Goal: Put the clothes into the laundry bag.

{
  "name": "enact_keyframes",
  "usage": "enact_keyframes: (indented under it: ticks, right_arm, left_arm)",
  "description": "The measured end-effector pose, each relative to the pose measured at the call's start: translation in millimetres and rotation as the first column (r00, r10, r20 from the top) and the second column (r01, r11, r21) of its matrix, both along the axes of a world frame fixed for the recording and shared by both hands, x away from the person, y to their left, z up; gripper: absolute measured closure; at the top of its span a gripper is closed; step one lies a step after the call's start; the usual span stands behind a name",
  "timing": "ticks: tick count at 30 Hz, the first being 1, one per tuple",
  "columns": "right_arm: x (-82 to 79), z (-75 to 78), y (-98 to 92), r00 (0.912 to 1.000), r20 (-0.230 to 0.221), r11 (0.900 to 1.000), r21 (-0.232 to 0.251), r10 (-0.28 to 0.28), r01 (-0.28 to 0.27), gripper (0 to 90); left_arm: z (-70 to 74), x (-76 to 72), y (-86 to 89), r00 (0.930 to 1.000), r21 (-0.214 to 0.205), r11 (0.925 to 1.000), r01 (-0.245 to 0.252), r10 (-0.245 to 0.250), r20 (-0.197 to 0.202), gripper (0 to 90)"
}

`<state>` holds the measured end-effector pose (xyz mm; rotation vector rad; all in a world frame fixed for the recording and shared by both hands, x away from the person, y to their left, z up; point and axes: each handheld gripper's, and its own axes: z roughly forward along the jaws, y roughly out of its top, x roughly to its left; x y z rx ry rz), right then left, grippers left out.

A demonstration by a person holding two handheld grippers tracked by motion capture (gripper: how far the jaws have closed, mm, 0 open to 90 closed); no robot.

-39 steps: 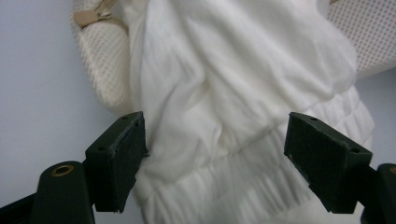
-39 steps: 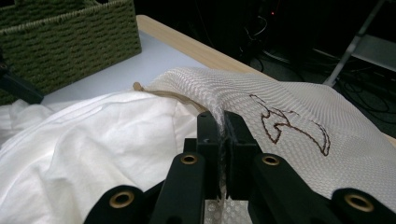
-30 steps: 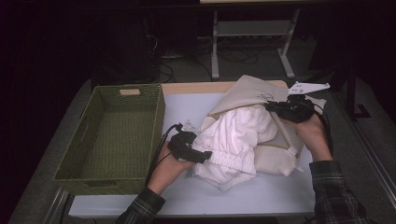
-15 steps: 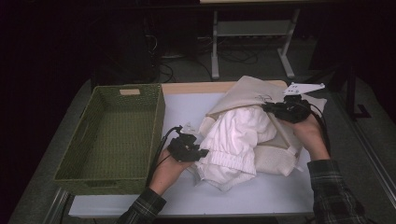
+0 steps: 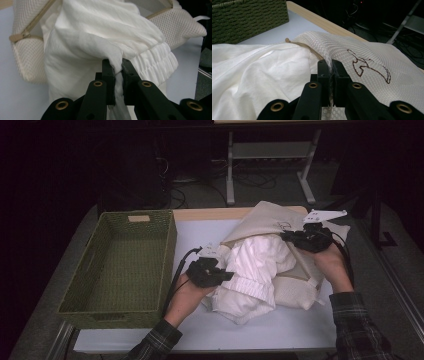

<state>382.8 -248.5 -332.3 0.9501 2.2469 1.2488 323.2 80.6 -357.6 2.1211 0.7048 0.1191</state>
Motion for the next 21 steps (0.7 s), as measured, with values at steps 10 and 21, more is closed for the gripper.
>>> enact_keyframes:
  ticks: [10,21]
  right_arm:
    - [0.8,-0.6,-0.7,1.0,-0.002,1.0,0.005,0.005,-0.005,86.1]
    - [-0.2,0.5,0.1,1.0,0.002,1.0,0.002,0.006,-0.006,86.1]
  left_arm:
    - [8.8,17.0,-25.7,0.9996,-0.014,0.9997,0.018,-0.018,0.022,82.7]
    - [6.4,35.3,-63.8,0.9991,0.0,0.9993,0.037,-0.037,0.02,82.8]
